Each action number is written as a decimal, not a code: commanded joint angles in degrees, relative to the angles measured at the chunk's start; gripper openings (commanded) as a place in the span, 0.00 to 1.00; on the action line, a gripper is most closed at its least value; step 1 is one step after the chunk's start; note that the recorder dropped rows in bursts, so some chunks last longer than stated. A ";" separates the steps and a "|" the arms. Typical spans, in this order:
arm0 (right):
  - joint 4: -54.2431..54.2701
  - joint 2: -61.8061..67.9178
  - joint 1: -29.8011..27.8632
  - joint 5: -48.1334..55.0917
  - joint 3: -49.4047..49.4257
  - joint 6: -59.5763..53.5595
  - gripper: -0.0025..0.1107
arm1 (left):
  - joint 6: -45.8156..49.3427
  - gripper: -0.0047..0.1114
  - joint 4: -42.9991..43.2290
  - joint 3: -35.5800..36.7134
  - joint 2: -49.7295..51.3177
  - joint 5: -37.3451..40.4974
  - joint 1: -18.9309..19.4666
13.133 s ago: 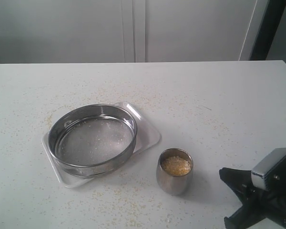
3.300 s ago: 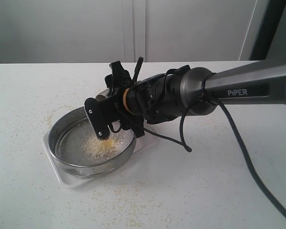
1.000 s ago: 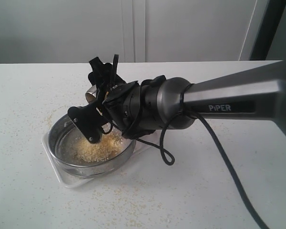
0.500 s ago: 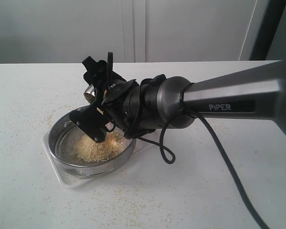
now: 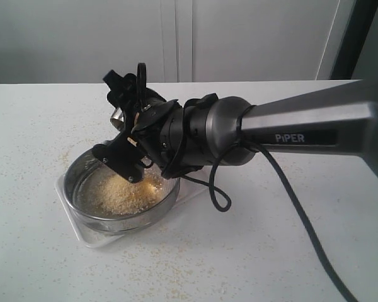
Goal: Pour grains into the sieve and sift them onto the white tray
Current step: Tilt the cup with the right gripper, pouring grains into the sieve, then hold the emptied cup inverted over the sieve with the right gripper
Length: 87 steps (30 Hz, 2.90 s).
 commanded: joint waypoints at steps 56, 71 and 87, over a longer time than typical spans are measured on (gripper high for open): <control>-0.69 -0.44 0.66 5.20 -1.64 3.73 0.02 | 0.00 0.04 -0.53 0.21 -0.25 0.03 0.13; -0.69 -0.44 0.53 6.47 -2.09 5.27 0.02 | 0.00 0.04 -0.53 0.21 -0.25 0.03 0.13; -0.69 -0.44 0.98 9.81 -1.69 9.60 0.02 | 0.00 0.04 -0.53 0.21 -0.25 0.03 0.13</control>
